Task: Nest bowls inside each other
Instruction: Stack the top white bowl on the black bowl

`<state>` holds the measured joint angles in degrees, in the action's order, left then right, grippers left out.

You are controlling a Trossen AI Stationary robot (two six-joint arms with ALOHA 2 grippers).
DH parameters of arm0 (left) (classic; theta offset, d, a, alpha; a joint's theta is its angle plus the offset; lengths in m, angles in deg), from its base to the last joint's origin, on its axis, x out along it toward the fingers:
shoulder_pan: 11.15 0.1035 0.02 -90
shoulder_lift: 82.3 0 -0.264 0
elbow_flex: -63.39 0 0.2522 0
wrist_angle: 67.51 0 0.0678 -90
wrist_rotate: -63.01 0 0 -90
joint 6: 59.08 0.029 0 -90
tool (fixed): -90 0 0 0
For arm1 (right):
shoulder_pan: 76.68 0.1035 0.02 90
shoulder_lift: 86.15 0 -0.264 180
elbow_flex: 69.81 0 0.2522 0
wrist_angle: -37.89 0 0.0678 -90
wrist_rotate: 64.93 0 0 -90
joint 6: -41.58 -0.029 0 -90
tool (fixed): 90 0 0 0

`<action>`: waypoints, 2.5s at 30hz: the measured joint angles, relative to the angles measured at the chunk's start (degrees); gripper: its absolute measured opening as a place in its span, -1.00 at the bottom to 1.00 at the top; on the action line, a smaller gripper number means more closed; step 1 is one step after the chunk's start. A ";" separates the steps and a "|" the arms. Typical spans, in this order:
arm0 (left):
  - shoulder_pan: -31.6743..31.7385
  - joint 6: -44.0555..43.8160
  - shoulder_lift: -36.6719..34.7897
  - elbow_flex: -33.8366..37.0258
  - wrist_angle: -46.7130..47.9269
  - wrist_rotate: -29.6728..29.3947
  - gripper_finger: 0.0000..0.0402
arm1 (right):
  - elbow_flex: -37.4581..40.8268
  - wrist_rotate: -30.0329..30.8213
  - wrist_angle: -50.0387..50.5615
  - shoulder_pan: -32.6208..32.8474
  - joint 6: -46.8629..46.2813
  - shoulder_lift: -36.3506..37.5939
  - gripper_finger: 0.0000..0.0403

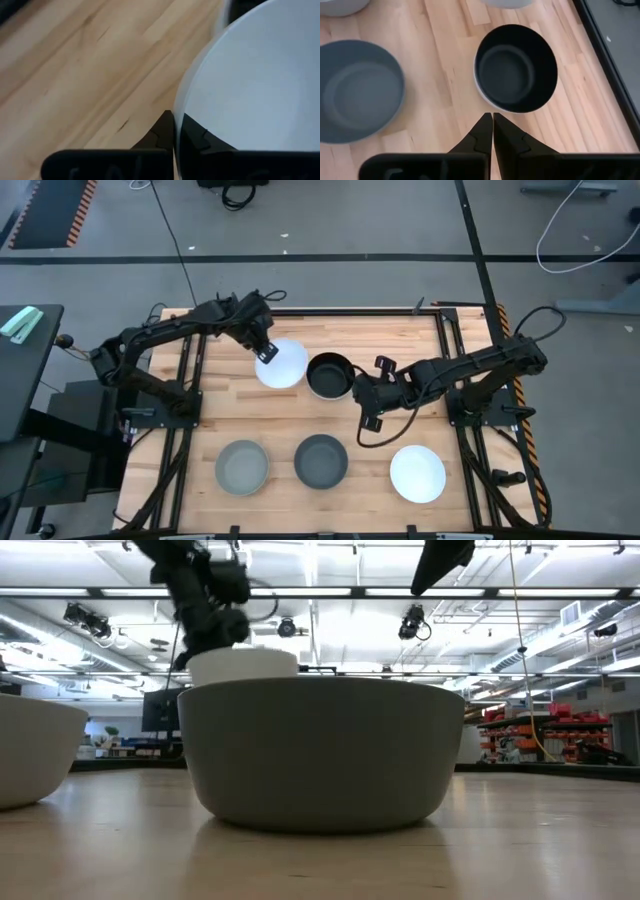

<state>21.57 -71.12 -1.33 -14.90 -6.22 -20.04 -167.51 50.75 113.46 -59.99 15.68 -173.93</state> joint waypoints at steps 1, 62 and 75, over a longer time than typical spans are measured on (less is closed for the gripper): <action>-0.81 -0.62 0.00 -1.24 0.43 -0.65 -0.96 | 0.00 0.02 0.02 0.23 -0.22 0.00 -0.90; -6.99 8.75 34.64 -30.06 1.83 2.27 -0.93 | 0.04 25.32 -0.32 25.40 -16.60 9.84 -0.95; -8.55 8.69 34.42 -30.11 -0.75 3.88 -0.93 | 0.04 25.37 -0.18 25.40 -17.05 9.84 -0.95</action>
<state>13.02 -62.43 33.10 -45.00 -6.98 -16.16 -167.46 76.12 113.28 -34.59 -1.37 -164.10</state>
